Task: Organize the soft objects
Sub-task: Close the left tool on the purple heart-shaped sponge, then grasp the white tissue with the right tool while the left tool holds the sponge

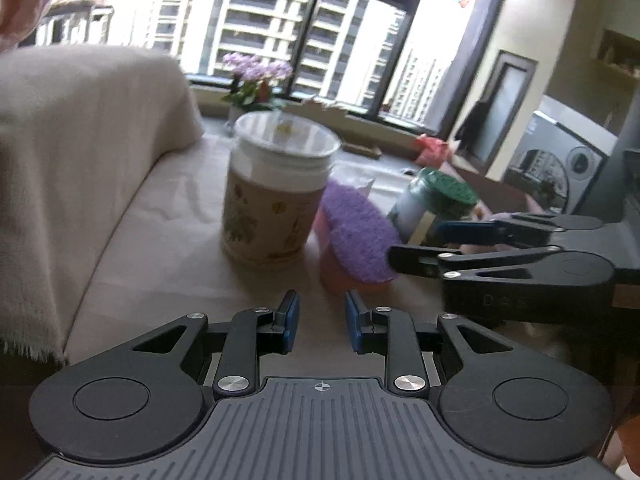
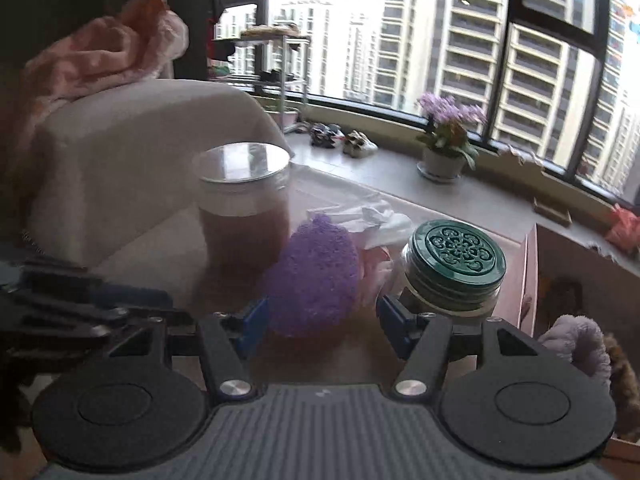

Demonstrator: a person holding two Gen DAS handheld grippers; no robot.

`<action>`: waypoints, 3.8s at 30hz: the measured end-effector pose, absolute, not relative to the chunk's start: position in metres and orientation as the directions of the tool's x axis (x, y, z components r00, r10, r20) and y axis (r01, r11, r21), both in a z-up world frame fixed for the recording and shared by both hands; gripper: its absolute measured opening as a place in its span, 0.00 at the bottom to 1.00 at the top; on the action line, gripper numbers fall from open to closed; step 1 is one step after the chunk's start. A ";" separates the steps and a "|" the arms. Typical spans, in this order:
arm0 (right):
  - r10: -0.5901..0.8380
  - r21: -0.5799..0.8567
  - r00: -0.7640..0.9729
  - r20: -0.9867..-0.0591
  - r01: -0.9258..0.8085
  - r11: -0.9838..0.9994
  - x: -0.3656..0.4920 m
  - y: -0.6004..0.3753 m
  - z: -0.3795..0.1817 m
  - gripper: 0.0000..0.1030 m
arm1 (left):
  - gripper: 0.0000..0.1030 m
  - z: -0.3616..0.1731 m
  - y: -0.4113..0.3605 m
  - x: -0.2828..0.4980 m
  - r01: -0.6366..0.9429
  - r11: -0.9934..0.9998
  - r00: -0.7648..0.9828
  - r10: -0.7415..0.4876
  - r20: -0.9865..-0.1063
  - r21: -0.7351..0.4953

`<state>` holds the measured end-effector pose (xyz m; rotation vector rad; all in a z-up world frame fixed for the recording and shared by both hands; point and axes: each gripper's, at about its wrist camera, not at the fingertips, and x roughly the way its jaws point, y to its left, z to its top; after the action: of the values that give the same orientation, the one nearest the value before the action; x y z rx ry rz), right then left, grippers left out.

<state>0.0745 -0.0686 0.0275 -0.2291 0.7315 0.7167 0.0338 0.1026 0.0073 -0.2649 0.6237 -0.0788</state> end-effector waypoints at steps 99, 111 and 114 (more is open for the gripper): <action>0.275 0.207 0.127 -0.953 -0.392 0.896 0.299 0.029 0.029 0.65 | 0.68 -0.016 0.088 0.072 0.168 0.949 0.735 -0.301 -0.607 -0.268; 0.291 0.245 0.053 -0.955 -0.405 0.881 0.302 0.048 0.005 0.04 | 0.68 -0.013 0.089 0.075 0.184 0.942 0.729 -0.323 -0.604 -0.281; 0.353 0.270 0.122 -0.927 -0.434 0.859 0.295 0.036 0.044 0.04 | 0.68 0.003 0.084 0.074 0.184 0.951 0.755 -0.300 -0.583 -0.250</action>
<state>0.2947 0.0357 0.0439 -0.0727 1.3293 0.5753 0.0743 0.0842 0.0032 -0.1820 0.6644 -0.2653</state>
